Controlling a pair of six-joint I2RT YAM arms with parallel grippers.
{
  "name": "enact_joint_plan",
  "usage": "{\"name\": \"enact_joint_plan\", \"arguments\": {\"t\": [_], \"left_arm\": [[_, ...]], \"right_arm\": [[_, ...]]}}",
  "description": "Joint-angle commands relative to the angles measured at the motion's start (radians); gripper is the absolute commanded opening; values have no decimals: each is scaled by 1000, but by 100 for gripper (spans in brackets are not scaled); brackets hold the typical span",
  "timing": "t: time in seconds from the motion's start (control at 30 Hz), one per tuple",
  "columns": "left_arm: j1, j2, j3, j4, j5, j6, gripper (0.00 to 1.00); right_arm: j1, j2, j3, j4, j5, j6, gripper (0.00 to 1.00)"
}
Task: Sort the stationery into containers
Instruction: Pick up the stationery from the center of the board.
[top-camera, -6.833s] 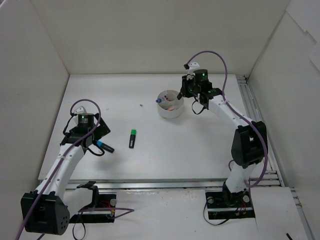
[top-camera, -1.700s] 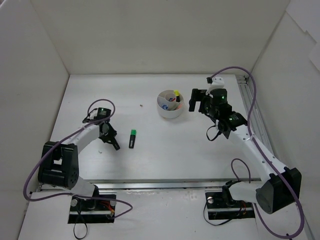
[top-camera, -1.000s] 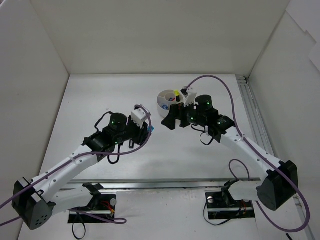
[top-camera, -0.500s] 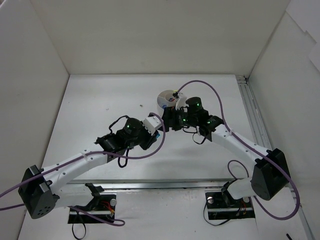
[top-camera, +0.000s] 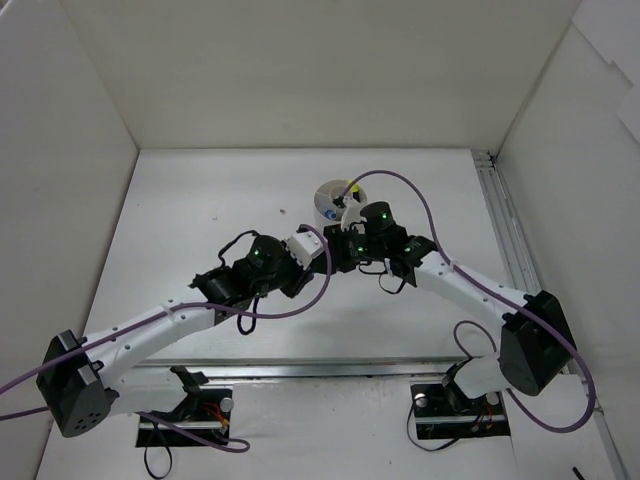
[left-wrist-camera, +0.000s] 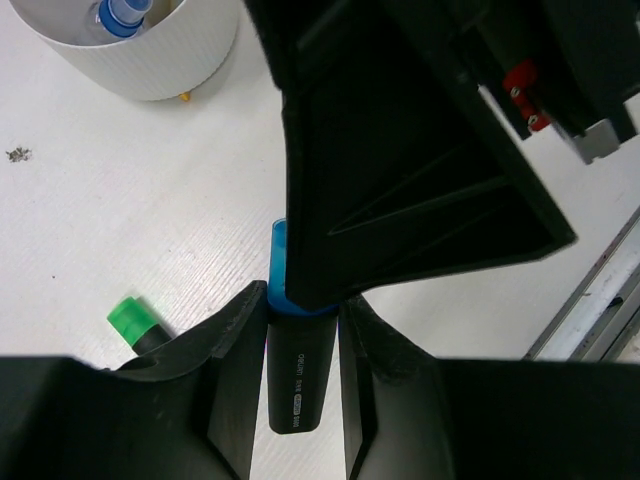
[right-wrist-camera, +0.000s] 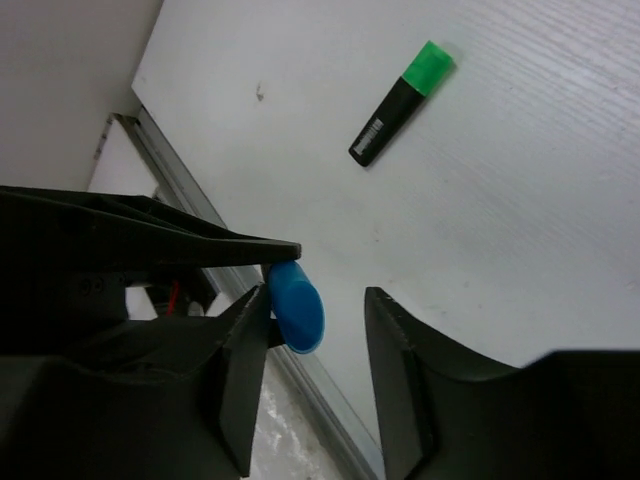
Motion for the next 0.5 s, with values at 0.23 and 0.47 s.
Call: {"name": "enact_joint_plan", "arguments": {"t": [0.23,0.47], "left_arm": [[-24,-39,40,65,-17,32,12],[-24,-97,12,47,-98,-43,100]], "right_arm": [[17,-23,0,132,5,16,0],[-44,-111,63,17,242,-59,0]]}}
